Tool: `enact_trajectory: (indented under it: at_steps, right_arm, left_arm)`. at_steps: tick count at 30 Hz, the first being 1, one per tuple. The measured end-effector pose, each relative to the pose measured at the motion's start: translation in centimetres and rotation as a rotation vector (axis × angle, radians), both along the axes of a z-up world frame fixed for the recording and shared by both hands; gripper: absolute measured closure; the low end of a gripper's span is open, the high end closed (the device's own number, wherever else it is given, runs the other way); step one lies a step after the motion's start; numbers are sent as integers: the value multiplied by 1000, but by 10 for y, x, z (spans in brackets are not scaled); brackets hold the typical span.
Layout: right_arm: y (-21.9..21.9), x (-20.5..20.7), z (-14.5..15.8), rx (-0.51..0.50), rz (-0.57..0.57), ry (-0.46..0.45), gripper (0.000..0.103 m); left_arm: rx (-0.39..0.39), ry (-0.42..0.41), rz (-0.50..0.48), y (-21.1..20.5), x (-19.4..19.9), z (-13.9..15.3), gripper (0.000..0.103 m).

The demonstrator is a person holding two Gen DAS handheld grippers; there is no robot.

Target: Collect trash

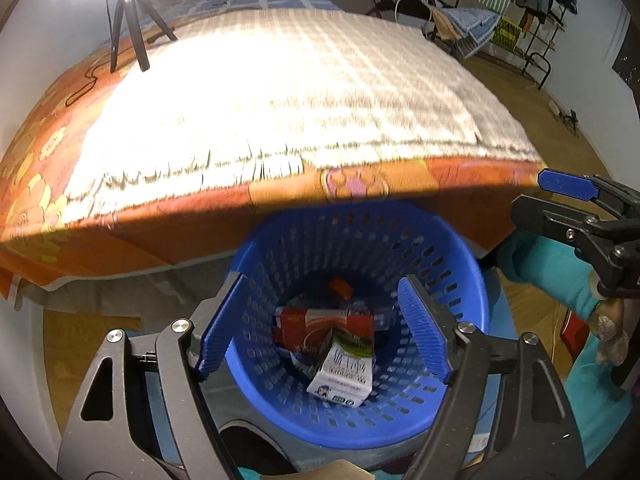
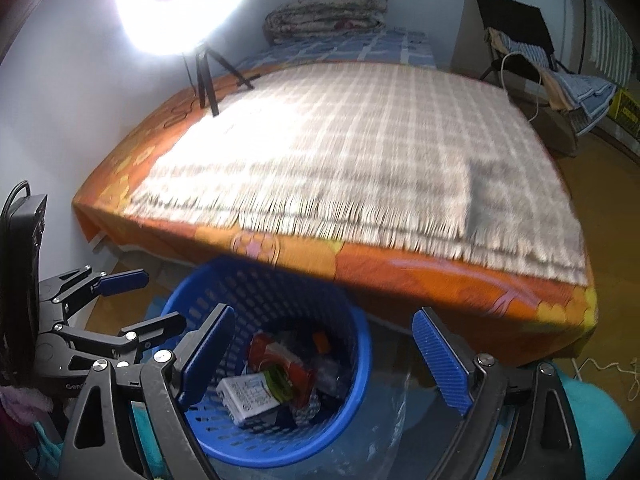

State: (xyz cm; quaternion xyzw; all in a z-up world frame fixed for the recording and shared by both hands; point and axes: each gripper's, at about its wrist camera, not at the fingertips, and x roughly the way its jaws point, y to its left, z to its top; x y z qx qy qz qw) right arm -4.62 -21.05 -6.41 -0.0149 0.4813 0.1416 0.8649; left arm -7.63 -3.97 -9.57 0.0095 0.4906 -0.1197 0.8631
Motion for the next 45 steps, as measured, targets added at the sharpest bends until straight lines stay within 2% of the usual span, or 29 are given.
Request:
enact_trajectory:
  at_steps: [10,15,17,20,27,30,33,35,45]
  right_arm:
    - [-8,20,36,-17,-12,-96,11]
    - [-11,28,56,-20,-14,-159,10]
    - [-11,30,63,-20,-16,-186,0]
    - [-12,32,74,-26,-22,-243,0]
    - [-12,44,90,-45,-25,-311,0]
    - [-15,49,94,-32,-34,-320,0]
    - [-20,54,92,-25,-55,-333,0]
    - [-24,58,89,-23,-74,-338,0]
    - [-34,74,77,19,-120,-311,0]
  left_arm:
    - [-51,-65,39,2,16,37,22]
    - [-65,-137,69,3,22,64,16]
    - [-66,-167,77,4,24,75,16]
    - [-65,-207,82,4,29,89,15]
    - [-82,-279,98,2,38,117,11]
    - [-67,-332,99,-1,41,128,4]
    - [-17,-391,126,-5,44,133,1]
    - [6,-398,133,-6,49,131,1]
    - [11,-331,164,-6,75,112,1]
